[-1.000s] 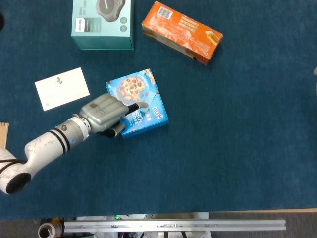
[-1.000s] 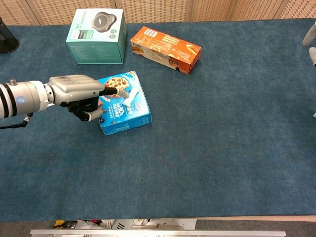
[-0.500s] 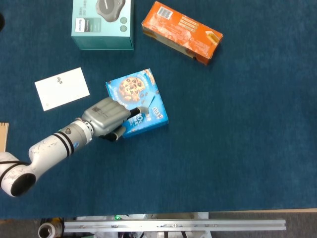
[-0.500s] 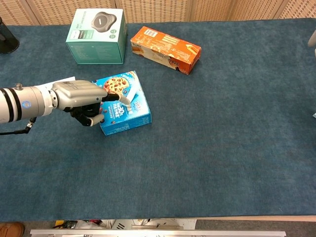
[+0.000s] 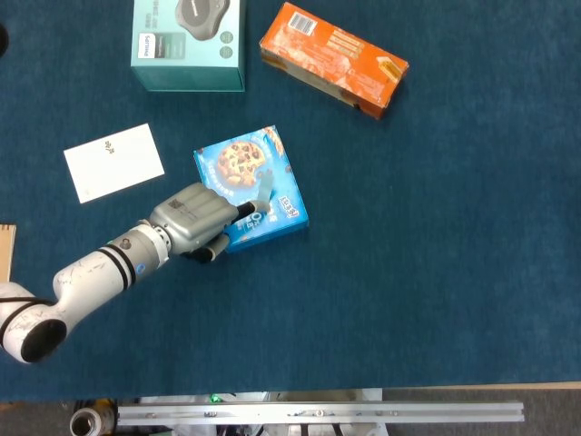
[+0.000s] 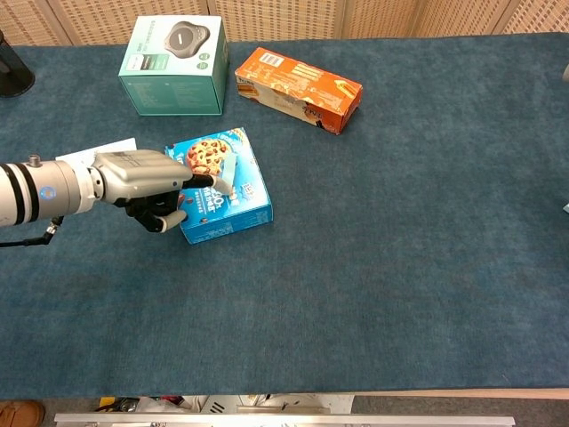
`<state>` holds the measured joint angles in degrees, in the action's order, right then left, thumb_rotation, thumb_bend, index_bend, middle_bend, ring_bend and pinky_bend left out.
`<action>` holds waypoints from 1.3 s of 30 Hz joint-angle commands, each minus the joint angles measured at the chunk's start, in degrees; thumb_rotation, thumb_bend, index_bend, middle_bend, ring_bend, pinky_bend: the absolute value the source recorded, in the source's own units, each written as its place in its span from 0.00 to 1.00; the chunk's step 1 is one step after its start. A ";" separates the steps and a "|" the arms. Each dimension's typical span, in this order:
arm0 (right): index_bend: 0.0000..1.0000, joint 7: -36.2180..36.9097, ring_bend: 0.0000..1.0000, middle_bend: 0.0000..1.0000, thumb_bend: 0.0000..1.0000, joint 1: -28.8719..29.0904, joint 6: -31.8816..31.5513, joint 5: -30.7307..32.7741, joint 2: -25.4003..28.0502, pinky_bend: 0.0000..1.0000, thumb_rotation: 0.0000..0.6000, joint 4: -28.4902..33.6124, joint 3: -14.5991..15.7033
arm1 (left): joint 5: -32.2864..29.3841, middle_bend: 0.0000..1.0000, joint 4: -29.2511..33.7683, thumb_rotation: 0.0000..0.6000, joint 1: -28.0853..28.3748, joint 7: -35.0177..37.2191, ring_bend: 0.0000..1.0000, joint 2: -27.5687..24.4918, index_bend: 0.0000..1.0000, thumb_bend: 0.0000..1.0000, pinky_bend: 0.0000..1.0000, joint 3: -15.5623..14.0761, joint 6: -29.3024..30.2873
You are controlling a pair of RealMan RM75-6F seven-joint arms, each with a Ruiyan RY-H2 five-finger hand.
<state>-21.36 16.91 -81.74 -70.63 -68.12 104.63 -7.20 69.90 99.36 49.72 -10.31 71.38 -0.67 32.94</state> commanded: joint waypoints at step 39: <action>0.47 0.99 1.00 0.91 0.45 -1.89 0.33 -1.58 0.62 1.00 1.00 0.72 -1.30 | -2.28 0.98 1.45 1.00 0.78 -1.24 1.00 -1.48 0.10 0.67 0.97 -2.40 1.40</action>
<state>-20.38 15.01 -81.42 -72.21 -67.50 105.35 -8.50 67.61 100.81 50.49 -11.53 69.90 -3.07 34.34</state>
